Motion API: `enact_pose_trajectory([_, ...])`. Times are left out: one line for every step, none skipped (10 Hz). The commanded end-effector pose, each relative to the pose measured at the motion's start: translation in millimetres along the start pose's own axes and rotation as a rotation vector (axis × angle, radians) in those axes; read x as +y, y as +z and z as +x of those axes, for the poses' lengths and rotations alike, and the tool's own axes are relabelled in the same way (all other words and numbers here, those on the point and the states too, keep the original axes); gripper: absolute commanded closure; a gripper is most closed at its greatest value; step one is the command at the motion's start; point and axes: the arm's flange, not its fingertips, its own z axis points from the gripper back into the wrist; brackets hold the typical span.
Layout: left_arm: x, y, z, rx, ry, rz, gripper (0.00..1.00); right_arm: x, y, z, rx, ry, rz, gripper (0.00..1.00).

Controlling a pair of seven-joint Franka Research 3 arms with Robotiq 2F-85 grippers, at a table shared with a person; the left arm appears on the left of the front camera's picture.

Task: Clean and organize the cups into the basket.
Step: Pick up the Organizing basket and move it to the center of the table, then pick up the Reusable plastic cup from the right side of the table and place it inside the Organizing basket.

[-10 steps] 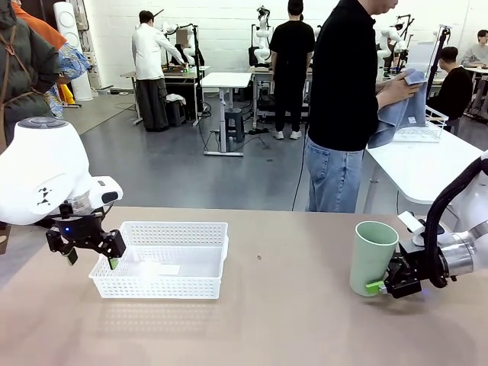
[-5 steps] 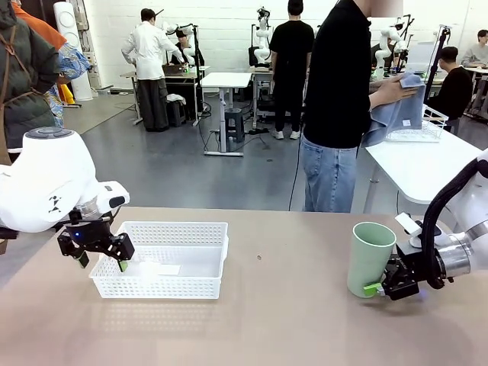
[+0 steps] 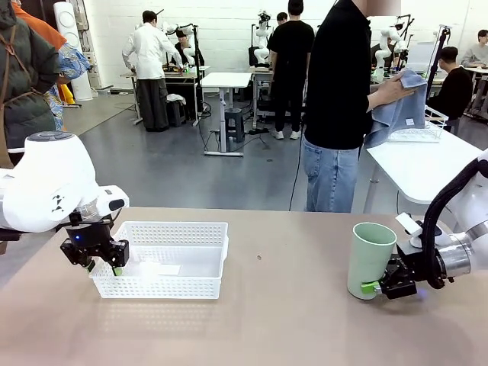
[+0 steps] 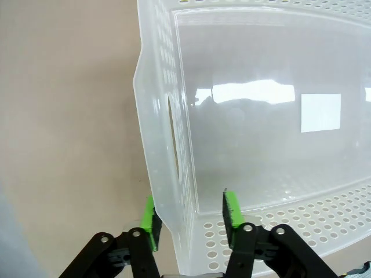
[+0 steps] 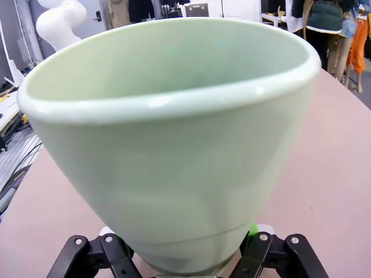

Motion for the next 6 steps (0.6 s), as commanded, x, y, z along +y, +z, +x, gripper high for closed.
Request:
enact_pose_trajectory([0.7, 4.0, 5.1, 0.02, 0.01, -0.017, 1.0, 3.7, -1.5, -2.7, -0.012, 0.013, -0.036, 1.0])
enact_pose_trajectory([1.6, 3.5, 5.2, 0.022, 0.01, -0.019, 1.0, 3.9, -1.0, -3.0, -0.014, 0.013, -0.035, 1.0])
enact_pose_trajectory([1.4, 2.8, 5.2, 0.026, 0.009, -0.02, 1.0, 4.0, -0.5, -3.3, -0.016, 0.012, -0.035, 0.8])
enact_pose_trajectory([0.8, 2.4, 5.6, 0.029, 0.009, -0.018, 1.0, 3.9, 0.1, -3.5, -0.017, 0.012, -0.035, 0.8])
enact_pose_trajectory([1.1, 2.0, 6.4, 0.029, 0.012, -0.015, 1.0, 4.0, 0.5, -3.6, -0.017, 0.014, -0.034, 1.0])
enact_pose_trajectory([1.1, 1.6, 7.3, 0.032, 0.013, -0.016, 1.0, 3.9, 1.2, -3.5, -0.016, 0.015, -0.035, 0.8])
